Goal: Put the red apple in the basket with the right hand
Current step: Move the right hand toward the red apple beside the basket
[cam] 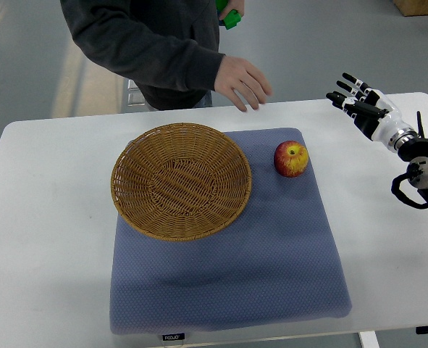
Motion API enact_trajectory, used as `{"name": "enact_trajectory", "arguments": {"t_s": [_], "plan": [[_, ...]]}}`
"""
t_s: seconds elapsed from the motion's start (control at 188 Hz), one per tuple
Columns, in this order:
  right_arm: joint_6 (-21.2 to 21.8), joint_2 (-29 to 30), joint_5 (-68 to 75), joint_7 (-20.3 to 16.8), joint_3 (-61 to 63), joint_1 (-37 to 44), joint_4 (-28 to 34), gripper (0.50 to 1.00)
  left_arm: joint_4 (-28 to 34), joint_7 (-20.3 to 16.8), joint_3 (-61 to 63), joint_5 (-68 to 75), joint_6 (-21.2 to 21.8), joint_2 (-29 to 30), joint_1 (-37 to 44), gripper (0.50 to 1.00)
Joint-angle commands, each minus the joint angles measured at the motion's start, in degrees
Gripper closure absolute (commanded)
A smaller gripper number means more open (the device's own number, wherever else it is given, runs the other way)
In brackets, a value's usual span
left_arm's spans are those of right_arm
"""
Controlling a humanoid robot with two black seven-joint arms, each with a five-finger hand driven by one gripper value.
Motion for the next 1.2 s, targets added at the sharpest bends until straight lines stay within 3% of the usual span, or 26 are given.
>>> {"name": "enact_trajectory", "arguments": {"t_s": [0.0,0.515,0.611,0.616,0.691,0.993,1.195], "plan": [[0.0,0.0,0.0,0.0,-0.1,0.1,0.0,0.574,0.0,0.0,0.0,0.0,0.0,0.0,0.0,0.5],[1.1,-0.1,-8.5,-0.1,-1.0,0.3,0.4,0.576,-0.2,0.0,0.0,0.0,-0.1,0.0,-0.1,0.5],[2.6,-0.2,-10.4,-0.1,-1.0,0.3,0.4,0.576,-0.2,0.0,0.0,0.0,-0.1,0.0,-0.1,0.5],[4.6,-0.3,-11.7,0.0,-1.0,0.4,0.4,0.576,-0.2,0.0,0.0,0.0,-0.1,0.0,-0.1,0.5],[6.8,-0.9,-13.4,0.0,-0.9,0.5,0.4,0.576,-0.2,0.0,0.0,0.0,-0.1,0.0,-0.1,0.5],[7.4,-1.2,-25.0,0.1,-1.1,2.1,0.7,0.576,-0.1,0.0,0.0,0.0,0.0,0.0,-0.1,0.5],[11.8,-1.5,-37.0,2.0,-1.2,2.9,0.8,0.576,-0.1,0.0,0.0,0.0,0.0,0.0,-0.1,0.5]]}}
